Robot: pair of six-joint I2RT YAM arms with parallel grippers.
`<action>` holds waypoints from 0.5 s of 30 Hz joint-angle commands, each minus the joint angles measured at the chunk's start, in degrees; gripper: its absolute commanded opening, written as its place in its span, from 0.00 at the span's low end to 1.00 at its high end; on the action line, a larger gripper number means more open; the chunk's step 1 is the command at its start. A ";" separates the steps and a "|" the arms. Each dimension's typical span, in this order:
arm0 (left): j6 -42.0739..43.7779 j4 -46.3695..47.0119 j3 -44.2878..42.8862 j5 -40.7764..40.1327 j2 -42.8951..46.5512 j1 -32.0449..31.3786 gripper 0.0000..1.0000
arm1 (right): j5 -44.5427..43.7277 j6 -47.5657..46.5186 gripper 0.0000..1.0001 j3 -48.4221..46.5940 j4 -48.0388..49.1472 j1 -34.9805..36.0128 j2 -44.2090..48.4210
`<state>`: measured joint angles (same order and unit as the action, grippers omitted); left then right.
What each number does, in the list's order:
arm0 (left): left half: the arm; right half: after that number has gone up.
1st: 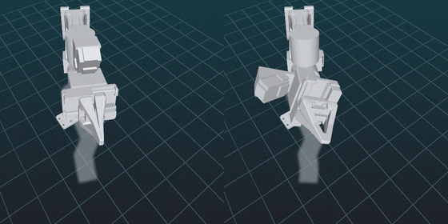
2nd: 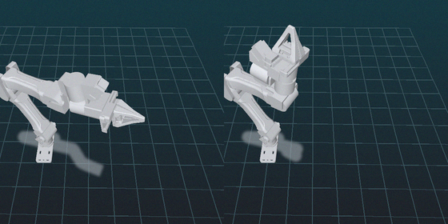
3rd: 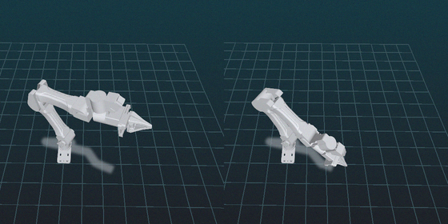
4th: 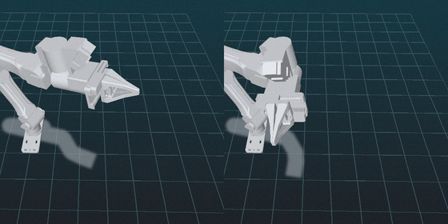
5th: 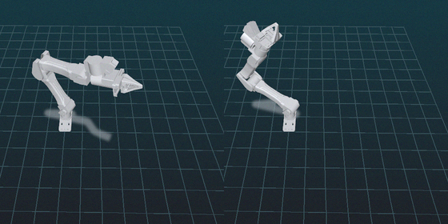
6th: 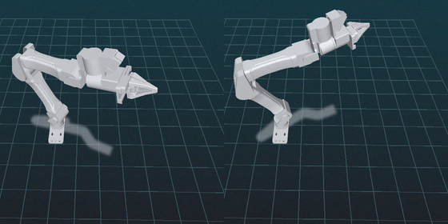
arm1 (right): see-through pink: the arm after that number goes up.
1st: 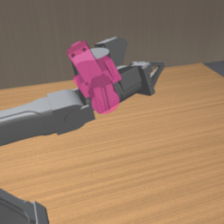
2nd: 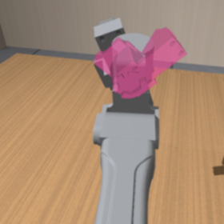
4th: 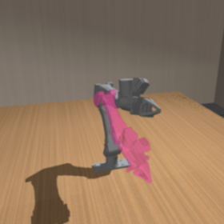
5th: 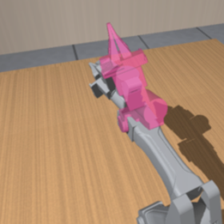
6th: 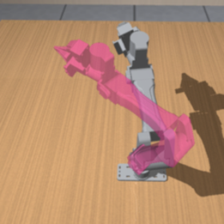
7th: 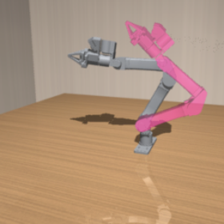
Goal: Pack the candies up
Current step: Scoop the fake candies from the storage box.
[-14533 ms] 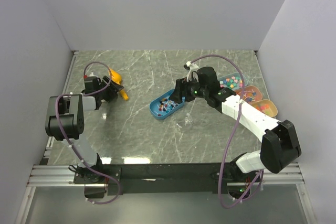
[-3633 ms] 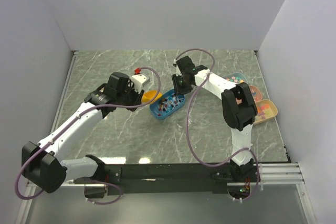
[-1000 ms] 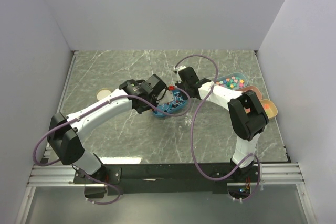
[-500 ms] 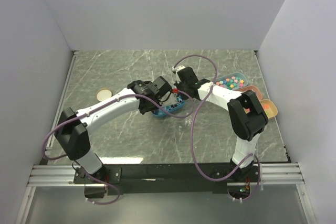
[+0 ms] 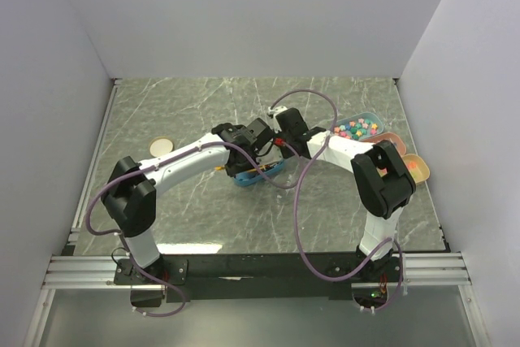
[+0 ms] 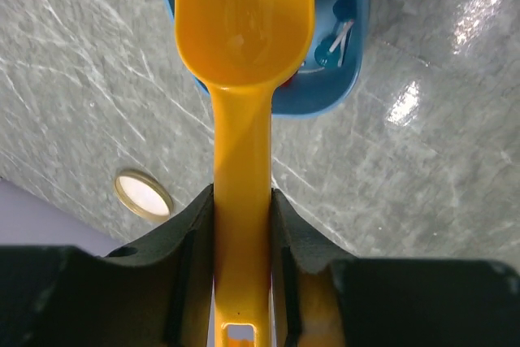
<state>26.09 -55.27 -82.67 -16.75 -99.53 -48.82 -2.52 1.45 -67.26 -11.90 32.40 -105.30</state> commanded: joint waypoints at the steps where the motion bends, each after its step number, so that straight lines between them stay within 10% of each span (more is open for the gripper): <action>1: 0.63 3.05 -1.44 3.74 -1.55 -0.31 0.01 | 2.17 0.92 0.00 0.64 4.08 0.64 3.69; 15: -0.85 13.33 0.66 11.47 -4.54 -0.05 0.01 | 6.30 4.61 0.00 2.58 7.15 0.47 4.22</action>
<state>26.26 -47.94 -82.61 -11.55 -102.50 -48.58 0.71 3.42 -65.21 -8.86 31.20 -104.47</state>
